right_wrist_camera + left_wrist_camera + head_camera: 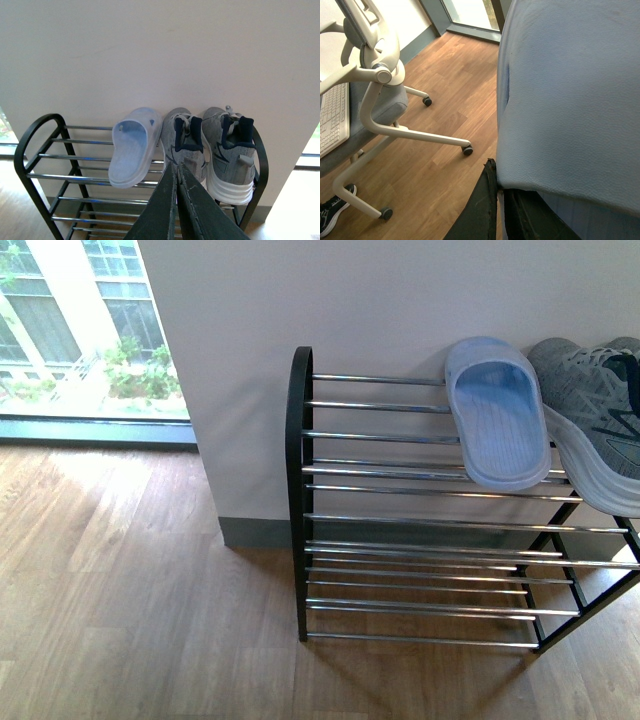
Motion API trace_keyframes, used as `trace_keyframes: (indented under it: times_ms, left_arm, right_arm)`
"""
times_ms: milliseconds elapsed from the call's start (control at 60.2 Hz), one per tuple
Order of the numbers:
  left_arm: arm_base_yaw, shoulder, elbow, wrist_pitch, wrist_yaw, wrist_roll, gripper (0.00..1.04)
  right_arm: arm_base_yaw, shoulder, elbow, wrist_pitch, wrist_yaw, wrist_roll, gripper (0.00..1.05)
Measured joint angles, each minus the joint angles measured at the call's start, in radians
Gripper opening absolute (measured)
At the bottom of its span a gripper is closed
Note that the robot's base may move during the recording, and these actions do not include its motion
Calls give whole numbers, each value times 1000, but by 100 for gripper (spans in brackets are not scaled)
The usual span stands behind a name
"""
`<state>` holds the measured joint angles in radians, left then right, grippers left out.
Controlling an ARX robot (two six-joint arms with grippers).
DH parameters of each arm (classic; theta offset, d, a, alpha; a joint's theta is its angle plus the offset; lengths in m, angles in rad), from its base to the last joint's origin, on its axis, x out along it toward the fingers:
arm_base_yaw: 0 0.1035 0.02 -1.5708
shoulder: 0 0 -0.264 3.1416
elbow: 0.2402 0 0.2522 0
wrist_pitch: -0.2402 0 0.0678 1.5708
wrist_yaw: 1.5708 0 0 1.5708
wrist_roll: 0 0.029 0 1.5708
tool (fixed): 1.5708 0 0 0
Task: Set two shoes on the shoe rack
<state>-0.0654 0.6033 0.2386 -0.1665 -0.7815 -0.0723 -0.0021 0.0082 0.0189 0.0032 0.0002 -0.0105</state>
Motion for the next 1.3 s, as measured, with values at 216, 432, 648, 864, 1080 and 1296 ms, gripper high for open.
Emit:
trace_keyframes:
  times_ms: [216, 432, 648, 864, 1080, 1296]
  left_arm:
    - [0, 0, 0, 0, 0, 0, 1]
    - [0, 0, 0, 0, -1, 0, 1]
    - [0, -2, 0, 0, -3, 0, 1]
    - [-25, 18, 11, -42, 38, -77, 1]
    - [-243, 377, 301, 91, 240, -338, 1]
    - [-288, 807, 645, 92, 415, -276, 1]
  right_arm:
    - [0, -2, 0, 0, 0, 0, 9]
    - [0, -3, 0, 0, 0, 0, 42]
    - [0, -3, 0, 0, -3, 0, 75]
    - [0, -4, 0, 0, 1, 0, 95]
    - [0, -4, 0, -3, 2, 0, 96]
    - [0, -4, 0, -3, 0, 0, 96]
